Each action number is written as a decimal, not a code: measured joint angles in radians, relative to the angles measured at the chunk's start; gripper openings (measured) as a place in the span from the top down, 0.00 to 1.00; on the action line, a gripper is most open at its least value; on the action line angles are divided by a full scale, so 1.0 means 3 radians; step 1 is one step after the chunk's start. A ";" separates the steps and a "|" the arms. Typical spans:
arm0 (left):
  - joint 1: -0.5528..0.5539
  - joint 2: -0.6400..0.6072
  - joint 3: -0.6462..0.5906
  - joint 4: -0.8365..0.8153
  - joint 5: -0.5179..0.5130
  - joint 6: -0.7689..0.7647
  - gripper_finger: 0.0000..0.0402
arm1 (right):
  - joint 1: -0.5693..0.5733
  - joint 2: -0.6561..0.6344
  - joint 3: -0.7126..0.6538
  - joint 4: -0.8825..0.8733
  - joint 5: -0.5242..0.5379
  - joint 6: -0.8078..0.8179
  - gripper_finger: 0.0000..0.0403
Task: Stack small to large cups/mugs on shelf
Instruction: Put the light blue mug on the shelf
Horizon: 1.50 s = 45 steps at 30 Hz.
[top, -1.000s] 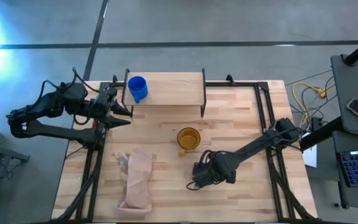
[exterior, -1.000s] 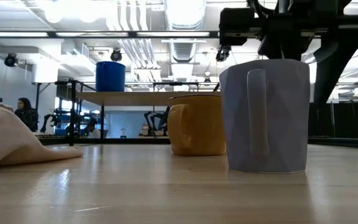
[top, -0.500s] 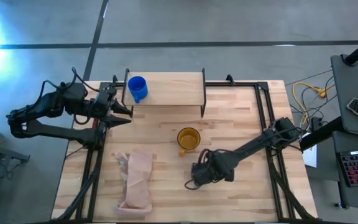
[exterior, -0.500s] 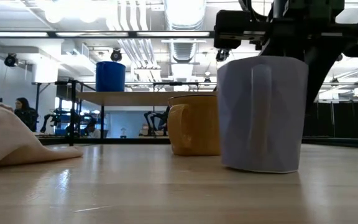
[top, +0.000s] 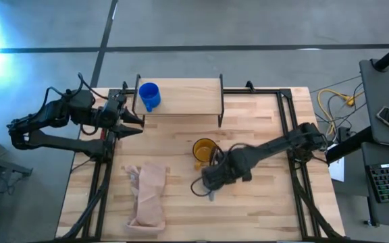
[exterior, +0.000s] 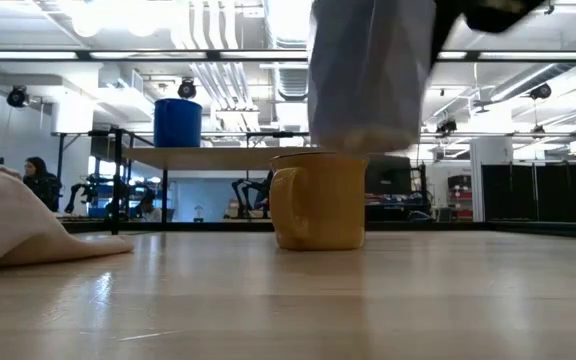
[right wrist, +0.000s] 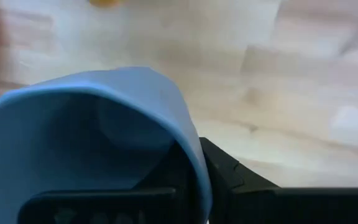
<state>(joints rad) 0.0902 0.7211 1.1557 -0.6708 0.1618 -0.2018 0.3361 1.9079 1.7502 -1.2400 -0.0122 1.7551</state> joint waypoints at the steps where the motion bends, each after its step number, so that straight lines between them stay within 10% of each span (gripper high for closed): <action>1: 0.0000 0.0005 0.0000 0.0000 -0.0023 -0.0003 0.64 | -0.0042 -0.0004 0.0121 -0.0147 0.0060 -0.0116 0.96; 22: 0.0001 -0.0242 -0.0001 0.0003 -0.0378 -0.0271 0.64 | -0.1383 0.0659 0.2027 -0.0655 0.0513 -0.2498 0.97; 45: 0.0001 -0.0419 -0.0195 -0.0319 -0.0747 -0.0367 0.64 | -0.2462 0.0783 0.2019 0.0229 0.0435 -0.3265 0.97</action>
<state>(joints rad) 0.0906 0.5953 1.0972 -0.7666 -0.0624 -0.3119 -0.4026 2.1426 2.3558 -1.1713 0.1183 0.7755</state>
